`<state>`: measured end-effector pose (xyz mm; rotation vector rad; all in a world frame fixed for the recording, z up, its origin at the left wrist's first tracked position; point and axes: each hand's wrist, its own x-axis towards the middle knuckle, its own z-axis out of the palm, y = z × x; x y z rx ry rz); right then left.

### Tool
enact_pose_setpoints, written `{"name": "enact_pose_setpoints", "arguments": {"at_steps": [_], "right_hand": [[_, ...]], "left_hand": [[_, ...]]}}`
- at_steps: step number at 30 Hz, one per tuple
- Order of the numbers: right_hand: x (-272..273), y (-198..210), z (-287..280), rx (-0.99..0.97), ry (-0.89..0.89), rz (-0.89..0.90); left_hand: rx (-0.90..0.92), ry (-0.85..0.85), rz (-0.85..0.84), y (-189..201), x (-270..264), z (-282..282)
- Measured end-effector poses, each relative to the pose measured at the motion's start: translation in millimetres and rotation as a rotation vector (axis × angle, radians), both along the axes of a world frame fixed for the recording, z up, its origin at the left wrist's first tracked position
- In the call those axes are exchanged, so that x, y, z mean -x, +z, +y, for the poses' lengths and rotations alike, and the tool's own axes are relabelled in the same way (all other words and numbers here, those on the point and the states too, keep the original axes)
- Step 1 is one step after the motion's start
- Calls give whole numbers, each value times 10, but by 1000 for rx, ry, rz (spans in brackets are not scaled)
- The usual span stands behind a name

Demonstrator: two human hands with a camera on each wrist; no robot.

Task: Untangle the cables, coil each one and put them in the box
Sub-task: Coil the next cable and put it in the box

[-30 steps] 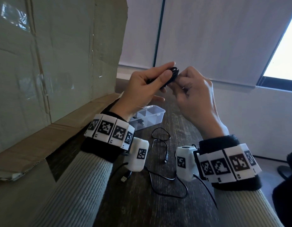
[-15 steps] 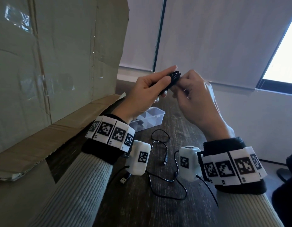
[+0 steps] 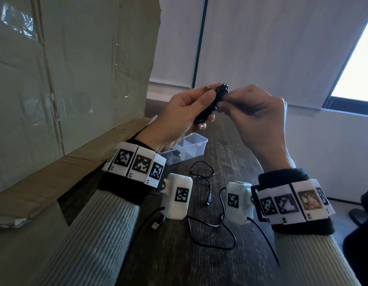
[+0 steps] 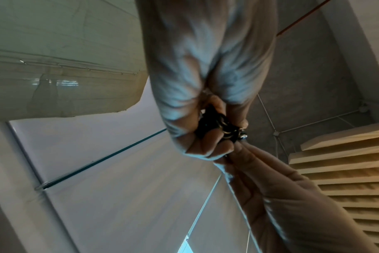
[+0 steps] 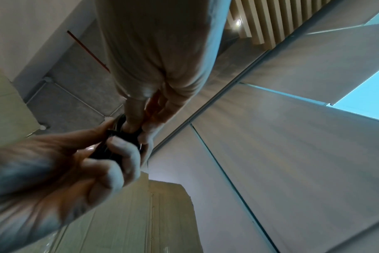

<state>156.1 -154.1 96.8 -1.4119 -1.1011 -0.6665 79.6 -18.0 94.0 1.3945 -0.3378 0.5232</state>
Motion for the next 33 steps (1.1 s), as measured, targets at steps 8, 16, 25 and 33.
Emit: {"name": "enact_pose_setpoints", "arguments": {"at_steps": [8,16,25,33], "right_hand": [[89,1,144,-47,126,356],[15,-16,88,33,237,562],[-216,-92,69,-15,139,674],[-959,-281,630,526,-300,521]], "left_hand": [[-179,264,24,-12,-39,22],[-259,209,39,-35,-34,34],[-364,295,172,-41,123,389],[-344,666,452,-509,159,1257]]}}
